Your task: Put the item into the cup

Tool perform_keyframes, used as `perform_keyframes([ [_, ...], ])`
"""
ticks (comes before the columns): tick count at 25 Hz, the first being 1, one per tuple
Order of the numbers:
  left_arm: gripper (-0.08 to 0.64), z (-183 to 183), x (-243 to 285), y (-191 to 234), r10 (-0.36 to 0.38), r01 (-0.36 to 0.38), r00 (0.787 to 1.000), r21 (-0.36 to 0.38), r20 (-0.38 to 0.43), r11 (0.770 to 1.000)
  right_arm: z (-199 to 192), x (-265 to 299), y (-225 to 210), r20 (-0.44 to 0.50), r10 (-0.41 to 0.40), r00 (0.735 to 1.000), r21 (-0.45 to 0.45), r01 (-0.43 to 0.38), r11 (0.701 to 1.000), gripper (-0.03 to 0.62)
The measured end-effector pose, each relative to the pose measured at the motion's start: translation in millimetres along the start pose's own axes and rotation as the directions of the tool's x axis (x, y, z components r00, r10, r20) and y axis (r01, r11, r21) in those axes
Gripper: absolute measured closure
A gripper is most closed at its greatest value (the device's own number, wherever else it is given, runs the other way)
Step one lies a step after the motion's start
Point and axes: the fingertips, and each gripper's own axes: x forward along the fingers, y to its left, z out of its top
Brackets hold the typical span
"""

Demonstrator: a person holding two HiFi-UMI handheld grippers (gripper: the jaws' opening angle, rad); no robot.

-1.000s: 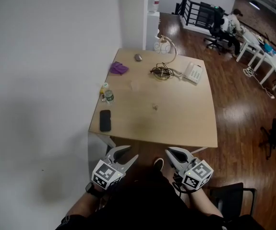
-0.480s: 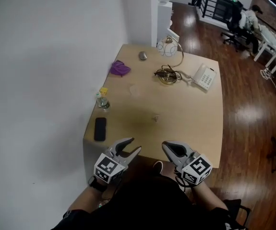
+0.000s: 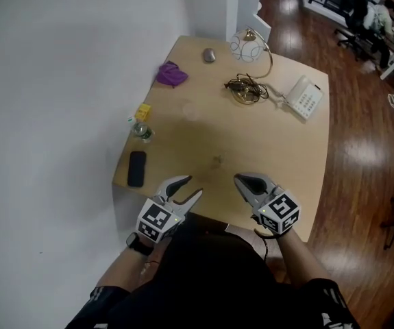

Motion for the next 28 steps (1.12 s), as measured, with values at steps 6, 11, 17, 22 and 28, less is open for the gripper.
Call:
perform_keyframes([
  [6, 0.373, -23.2, 24.5, 15.2, -0.023, 0.024, 0.996, 0.009, -0.091, 1.000, -71.0, 55.7, -46.5, -0.201, 0.017, 0.979, 0.046, -0.008, 0.999, 0.541],
  [11, 0.373, -35.5, 33.1, 27.0, -0.027, 0.027, 0.992, -0.001, -0.123, 1.000, -128.6, 105.7, -79.2, -0.408, -0.027, 0.912, -0.063, 0.001, 0.998, 0.508],
  [17, 0.373, -46.7, 30.0, 42.7, -0.008, 0.003, 0.992, -0.043, -0.127, 0.999, -175.6, 150.7, -106.1, -0.580, -0.075, 0.811, -0.168, -0.029, 0.985, 0.494],
  [22, 0.373, -60.4, 19.1, 48.5, -0.011, 0.001, 0.990, -0.069, -0.139, 0.998, -196.0, 171.4, -116.0, -0.657, -0.115, 0.745, -0.199, -0.024, 0.980, 0.491],
  [28, 0.373, -72.6, 10.2, 56.6, -0.021, 0.009, 0.990, -0.090, -0.143, 0.996, -204.1, 180.0, -124.7, -0.687, -0.175, 0.705, -0.228, 0.019, 0.973, 0.583],
])
